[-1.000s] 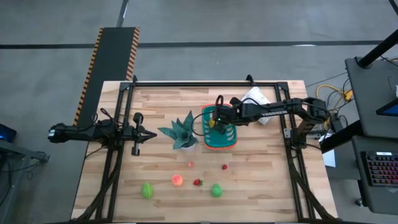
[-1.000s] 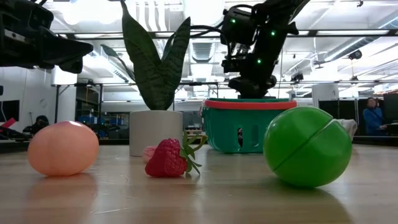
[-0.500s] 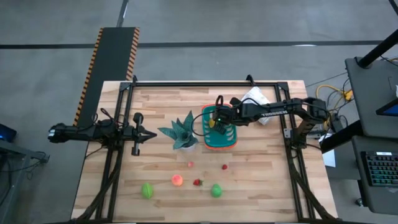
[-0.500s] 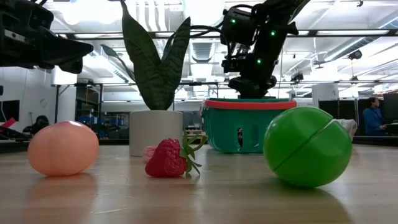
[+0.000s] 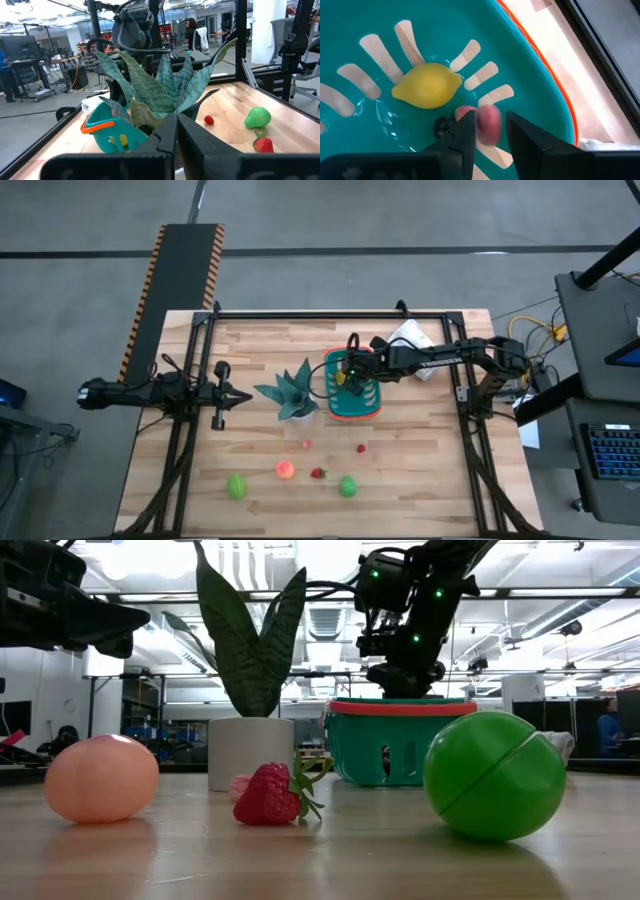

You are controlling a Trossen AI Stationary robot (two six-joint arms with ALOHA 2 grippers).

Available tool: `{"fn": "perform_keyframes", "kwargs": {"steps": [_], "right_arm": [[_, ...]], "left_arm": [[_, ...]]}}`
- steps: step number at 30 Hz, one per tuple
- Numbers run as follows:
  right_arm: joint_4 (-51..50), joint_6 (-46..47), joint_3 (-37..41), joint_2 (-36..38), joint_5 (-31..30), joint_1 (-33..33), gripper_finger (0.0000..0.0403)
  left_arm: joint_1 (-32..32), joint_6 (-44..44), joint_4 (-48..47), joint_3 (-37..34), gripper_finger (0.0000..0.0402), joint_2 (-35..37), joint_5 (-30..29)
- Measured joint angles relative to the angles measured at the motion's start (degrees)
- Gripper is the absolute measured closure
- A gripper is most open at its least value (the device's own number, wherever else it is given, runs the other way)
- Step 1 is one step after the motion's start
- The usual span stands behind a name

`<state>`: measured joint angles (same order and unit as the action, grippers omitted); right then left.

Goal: Build produce basket
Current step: Put the right peach into the basket, then put the raspberry into the basket

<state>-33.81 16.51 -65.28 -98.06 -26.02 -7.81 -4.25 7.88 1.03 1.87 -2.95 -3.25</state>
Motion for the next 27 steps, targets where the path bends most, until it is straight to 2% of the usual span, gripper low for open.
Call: {"fn": "perform_keyframes", "kwargs": {"steps": [8,12,16,21,25,27], "right_arm": [[0.67,1.94,0.00,0.04,-0.99,0.04,0.0246],[3.39,-0.17,0.02,0.98,-1.21,0.87,0.0221],[6.19,-2.73,0.02,4.29,-3.46,2.52,0.0204],[7.90,-4.73,0.10,11.09,-4.49,5.77,0.0202],[10.21,-6.64,1.64,17.23,-0.70,10.06,0.0202],[11.68,-10.19,3.20,20.26,4.24,12.38,0.0202]], "left_arm": [[0.02,0.00,-0.01,-0.01,0.0402,0.01,0.00],[0.02,0.00,-0.02,0.00,0.0402,-0.01,-0.02],[0.01,0.00,-0.02,-0.02,0.0402,0.01,-0.02],[0.00,0.00,-0.02,0.00,0.0402,0.03,0.01],[-0.01,0.00,0.01,-0.01,0.0402,0.06,0.00],[0.01,0.00,-0.02,-0.01,0.0402,-0.01,-0.02]]}}
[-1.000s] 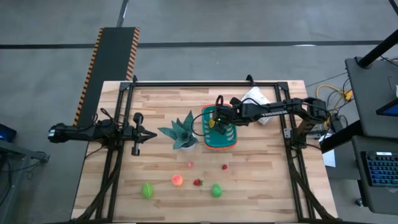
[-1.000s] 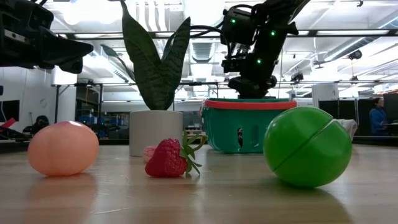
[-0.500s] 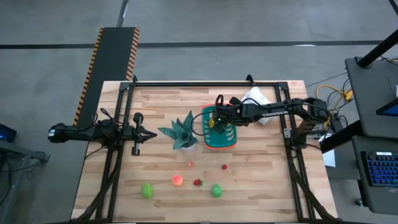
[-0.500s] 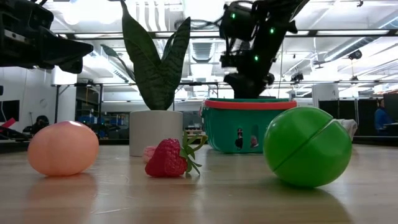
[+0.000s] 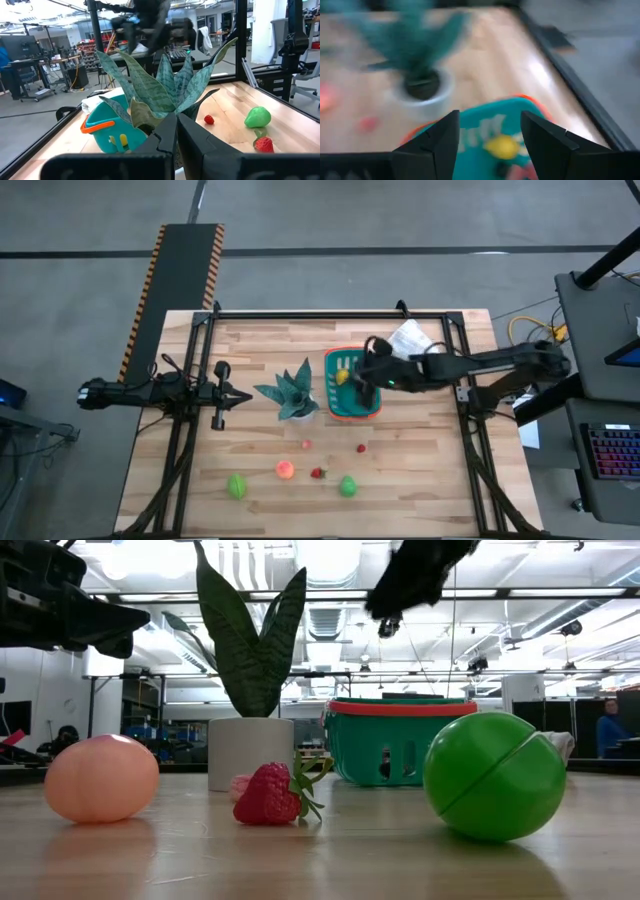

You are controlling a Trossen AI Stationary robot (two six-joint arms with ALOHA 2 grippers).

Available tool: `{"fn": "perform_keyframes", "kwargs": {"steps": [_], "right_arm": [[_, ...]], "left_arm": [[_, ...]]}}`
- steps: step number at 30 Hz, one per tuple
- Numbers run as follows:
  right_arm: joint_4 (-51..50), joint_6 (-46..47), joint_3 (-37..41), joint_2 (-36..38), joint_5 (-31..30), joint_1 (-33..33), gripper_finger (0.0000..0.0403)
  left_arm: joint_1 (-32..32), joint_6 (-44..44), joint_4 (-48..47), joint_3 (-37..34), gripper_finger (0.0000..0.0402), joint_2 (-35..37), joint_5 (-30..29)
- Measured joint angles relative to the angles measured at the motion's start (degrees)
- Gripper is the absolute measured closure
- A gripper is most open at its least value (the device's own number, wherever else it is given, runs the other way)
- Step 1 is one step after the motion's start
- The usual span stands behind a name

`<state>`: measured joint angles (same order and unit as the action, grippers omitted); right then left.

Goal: Build produce basket
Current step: Put the raspberry into the basket

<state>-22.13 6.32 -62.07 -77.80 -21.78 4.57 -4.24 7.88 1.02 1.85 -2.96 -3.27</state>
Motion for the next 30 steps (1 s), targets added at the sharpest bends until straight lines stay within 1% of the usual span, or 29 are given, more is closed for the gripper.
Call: {"fn": "perform_keyframes", "kwargs": {"steps": [2,3,6,10,15,18,23,30], "right_arm": [[0.16,-3.35,1.76,2.40,5.68,2.33,0.0202],[0.15,-3.79,2.82,3.40,7.44,3.43,0.0202],[-0.29,-3.39,6.05,5.71,9.84,6.47,0.0202],[-0.31,-1.25,10.22,7.72,9.99,9.73,0.0202],[0.60,2.97,13.82,7.99,10.01,12.77,0.0202],[1.16,4.20,15.25,7.44,9.97,14.37,0.0202],[5.47,4.23,16.79,6.40,9.99,17.16,0.0202],[8.95,5.80,17.16,1.98,10.06,19.89,0.0202]], "left_arm": [[0.00,0.00,0.03,0.00,0.0402,0.02,0.01],[-0.01,0.00,0.02,0.00,0.0402,0.02,0.00],[0.01,0.00,0.01,0.00,0.0402,0.01,0.00],[0.01,0.00,0.00,0.00,0.0402,0.02,0.01],[0.01,0.00,0.02,0.01,0.0402,0.02,0.00],[-0.01,0.00,0.00,0.00,0.0402,0.05,0.01],[0.01,0.00,0.02,0.01,0.0402,0.02,0.02],[0.00,0.00,0.00,-0.01,0.0402,0.02,0.02]]}}
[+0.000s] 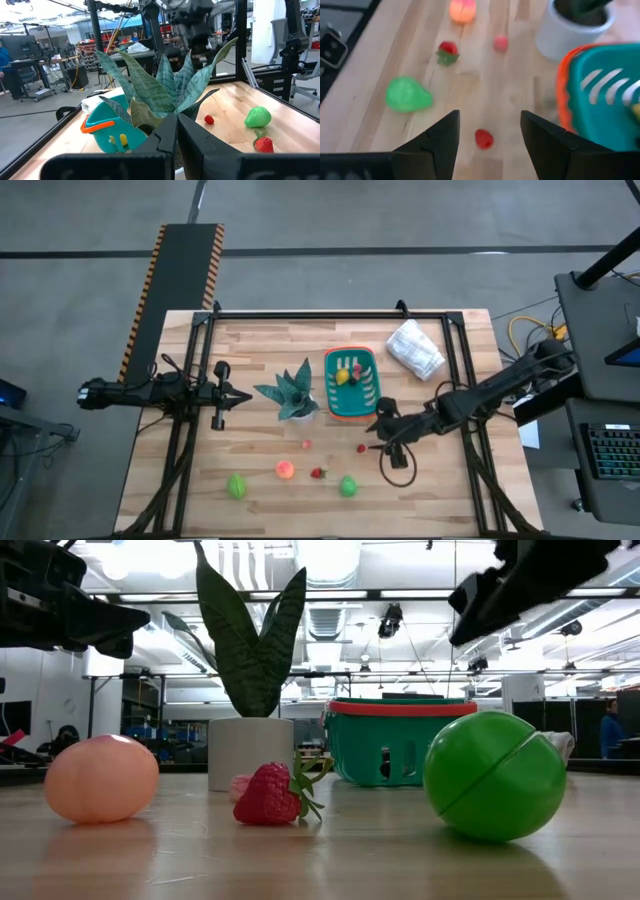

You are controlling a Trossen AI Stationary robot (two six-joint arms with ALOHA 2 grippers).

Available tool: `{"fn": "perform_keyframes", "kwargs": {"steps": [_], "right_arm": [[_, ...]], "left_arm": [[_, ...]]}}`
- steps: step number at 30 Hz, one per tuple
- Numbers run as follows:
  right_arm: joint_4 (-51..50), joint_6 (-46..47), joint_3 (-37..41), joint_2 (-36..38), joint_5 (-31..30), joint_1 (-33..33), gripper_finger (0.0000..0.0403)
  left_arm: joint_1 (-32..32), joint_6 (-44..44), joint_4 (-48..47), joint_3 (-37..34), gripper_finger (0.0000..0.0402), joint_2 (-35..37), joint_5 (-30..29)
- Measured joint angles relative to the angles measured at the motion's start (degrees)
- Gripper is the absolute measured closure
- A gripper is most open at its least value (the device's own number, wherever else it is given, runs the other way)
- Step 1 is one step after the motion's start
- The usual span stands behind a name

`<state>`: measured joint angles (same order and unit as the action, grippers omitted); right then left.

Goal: Build produce basket
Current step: Put the raspberry into the basket

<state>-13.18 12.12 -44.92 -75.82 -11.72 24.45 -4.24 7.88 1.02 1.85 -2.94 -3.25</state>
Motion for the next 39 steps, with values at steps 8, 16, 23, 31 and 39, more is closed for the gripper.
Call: {"fn": "perform_keyframes", "kwargs": {"steps": [8,16,23,31,39], "right_arm": [[1.65,4.01,0.06,-9.68,0.17,1.49,0.0202],[5.44,4.42,-0.24,-18.55,0.15,1.53,0.0202],[5.76,4.40,-0.84,-21.90,-0.13,1.42,0.0202],[8.47,4.40,-0.82,-21.89,-0.29,1.42,0.0202],[9.65,3.96,-0.82,-22.59,-0.29,1.42,0.0202]], "left_arm": [[0.01,0.00,0.02,0.02,0.0402,-0.01,-0.01],[0.01,0.00,0.00,0.01,0.0402,0.02,-0.01],[0.00,0.00,0.00,0.01,0.0402,0.04,0.00],[-0.01,0.00,0.00,0.01,0.0402,0.02,-0.01],[-0.01,0.00,0.01,0.02,0.0402,0.04,0.00]]}}
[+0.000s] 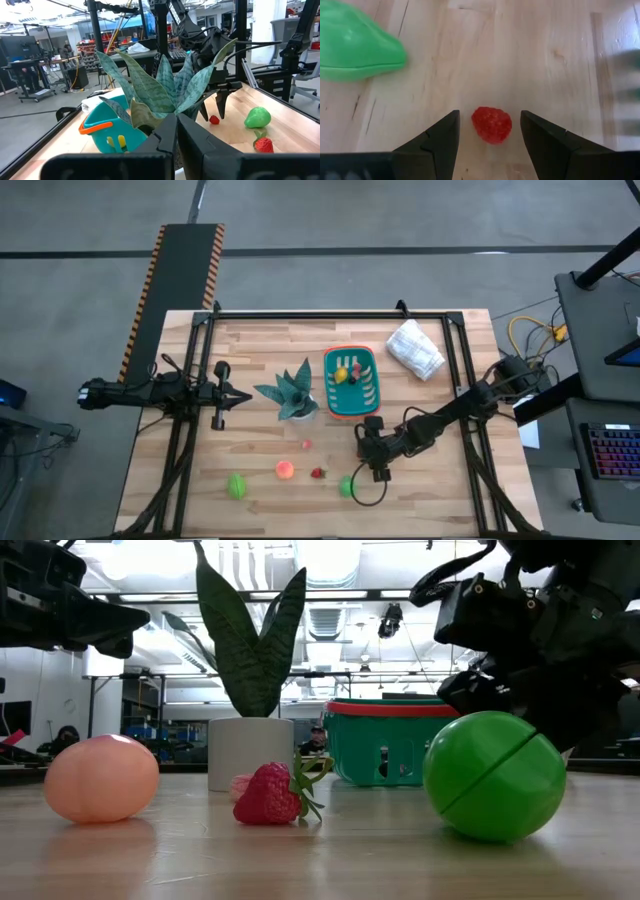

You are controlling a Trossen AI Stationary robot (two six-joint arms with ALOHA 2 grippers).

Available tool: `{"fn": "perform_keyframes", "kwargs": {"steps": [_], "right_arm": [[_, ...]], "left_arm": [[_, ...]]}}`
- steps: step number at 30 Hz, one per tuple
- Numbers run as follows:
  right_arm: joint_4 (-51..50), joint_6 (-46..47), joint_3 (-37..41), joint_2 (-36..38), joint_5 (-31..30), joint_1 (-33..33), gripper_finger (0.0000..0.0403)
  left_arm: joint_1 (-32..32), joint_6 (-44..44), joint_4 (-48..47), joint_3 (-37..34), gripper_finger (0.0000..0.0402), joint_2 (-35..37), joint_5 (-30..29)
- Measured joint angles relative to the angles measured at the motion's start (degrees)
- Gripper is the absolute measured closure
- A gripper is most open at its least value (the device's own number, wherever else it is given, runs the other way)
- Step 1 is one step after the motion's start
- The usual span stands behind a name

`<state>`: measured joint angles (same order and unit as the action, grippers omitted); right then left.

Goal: Build produce basket
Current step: Put the raspberry into the basket

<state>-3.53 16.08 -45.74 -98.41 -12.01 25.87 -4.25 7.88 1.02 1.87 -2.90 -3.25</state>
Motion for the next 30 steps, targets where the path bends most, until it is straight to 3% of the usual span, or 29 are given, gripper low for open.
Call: {"fn": "perform_keyframes", "kwargs": {"steps": [7,21,30], "right_arm": [[0.09,0.42,0.00,0.02,-0.02,0.00,0.0223],[-0.03,-0.04,0.00,0.13,0.36,0.00,0.0324],[-0.35,-0.02,0.00,0.17,0.65,0.00,0.0309]], "left_arm": [[0.00,0.00,-0.01,0.00,0.0402,-0.06,-0.02],[0.02,0.00,0.00,0.00,0.0402,-0.02,0.00],[0.02,0.00,0.00,-0.01,0.0402,-0.05,-0.01]]}}
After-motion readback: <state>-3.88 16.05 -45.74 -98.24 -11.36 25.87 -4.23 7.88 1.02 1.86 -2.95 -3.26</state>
